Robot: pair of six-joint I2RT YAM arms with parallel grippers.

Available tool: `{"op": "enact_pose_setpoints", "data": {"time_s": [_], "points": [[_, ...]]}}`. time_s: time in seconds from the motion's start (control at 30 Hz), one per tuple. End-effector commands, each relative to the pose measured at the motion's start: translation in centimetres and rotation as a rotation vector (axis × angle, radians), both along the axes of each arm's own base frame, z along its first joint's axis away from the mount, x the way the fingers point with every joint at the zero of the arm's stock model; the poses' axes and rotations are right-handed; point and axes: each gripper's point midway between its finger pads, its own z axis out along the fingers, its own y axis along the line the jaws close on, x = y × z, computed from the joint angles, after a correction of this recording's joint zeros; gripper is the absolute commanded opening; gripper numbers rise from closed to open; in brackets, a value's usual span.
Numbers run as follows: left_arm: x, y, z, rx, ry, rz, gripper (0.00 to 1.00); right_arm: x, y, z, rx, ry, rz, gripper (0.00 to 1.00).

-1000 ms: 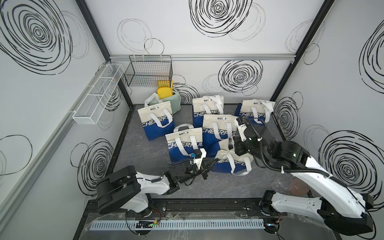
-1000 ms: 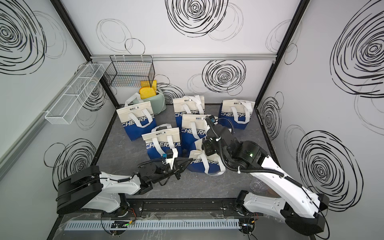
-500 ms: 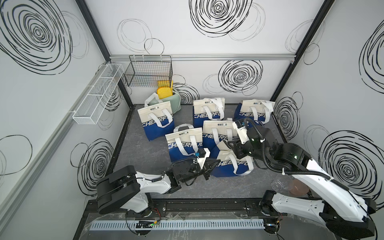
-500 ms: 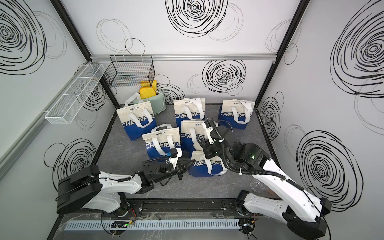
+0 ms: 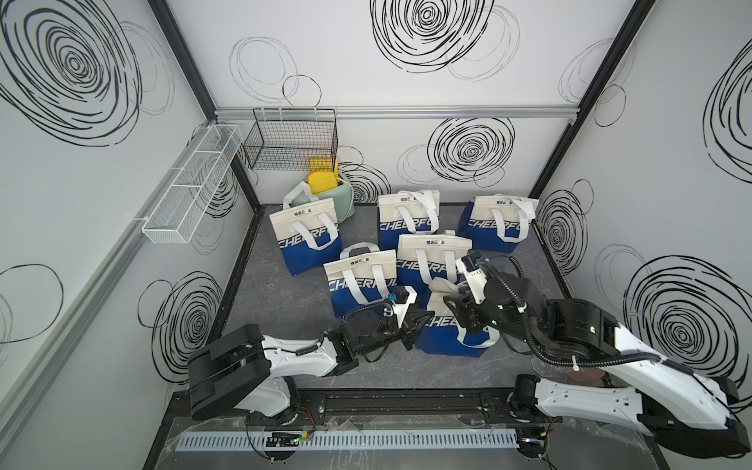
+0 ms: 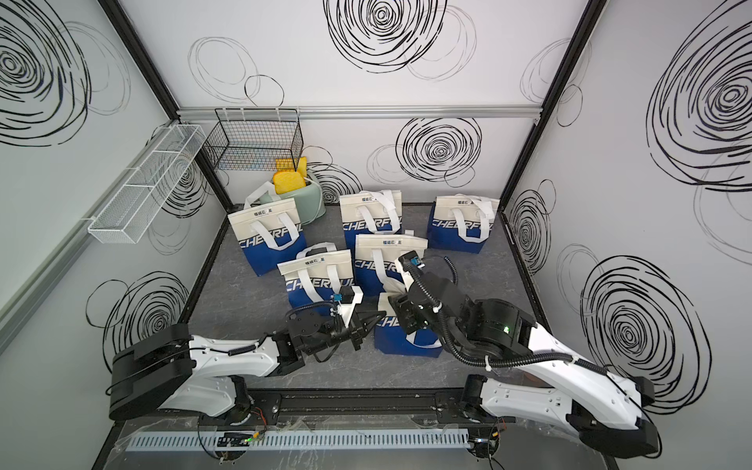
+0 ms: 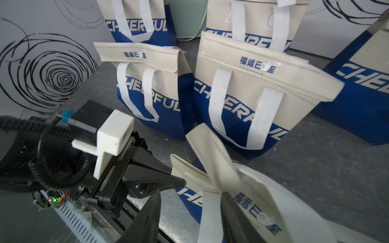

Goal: Open the takeout bag
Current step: Open the takeout bag at the center of the board.

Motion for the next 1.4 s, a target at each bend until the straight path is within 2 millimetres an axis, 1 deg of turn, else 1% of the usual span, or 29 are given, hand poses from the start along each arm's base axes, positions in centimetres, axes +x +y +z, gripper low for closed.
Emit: {"op": "enact_pose_setpoints", "data": {"time_s": [0.0,0.07,0.17,0.27,0.4,0.6,0.8,0.97,1.1,1.17,1.37], "points": [[0.1,-0.1,1.1,-0.019,0.011,0.008,0.00,0.2,-1.3,-1.5,-0.135,-0.045,-0.085,0.46],[0.1,-0.1,1.3,-0.019,0.009,0.011,0.00,0.2,-1.7,-1.8,-0.170,-0.065,-0.114,0.42],[0.0,0.1,1.3,-0.019,0.007,0.017,0.00,0.7,-2.9,-1.2,-0.187,-0.111,-0.179,0.37],[-0.2,0.3,1.4,-0.017,0.003,0.018,0.00,1.1,-3.9,-0.6,-0.197,-0.145,-0.214,0.38],[-0.4,0.3,1.5,-0.019,-0.004,0.017,0.00,1.3,-4.5,-1.0,-0.231,-0.157,-0.233,0.40],[-0.7,0.0,1.5,-0.015,-0.008,0.009,0.00,1.1,-3.9,-1.8,-0.215,-0.143,-0.209,0.41],[-0.8,-0.1,1.6,-0.013,-0.009,0.010,0.00,0.5,-3.1,-1.8,-0.171,-0.128,-0.155,0.46],[-0.7,0.1,1.6,-0.009,-0.012,0.015,0.00,0.4,-2.6,-2.4,-0.200,-0.130,-0.133,0.49],[-0.7,0.1,1.6,-0.009,-0.016,0.016,0.00,0.7,-2.1,-2.9,-0.250,-0.150,-0.147,0.48],[-0.7,0.1,1.7,-0.011,-0.019,0.015,0.00,0.8,-1.7,-3.1,-0.268,-0.161,-0.149,0.46],[-0.8,0.0,1.7,-0.005,-0.027,0.012,0.00,1.5,-2.2,-2.8,-0.291,-0.199,-0.213,0.39]]}}
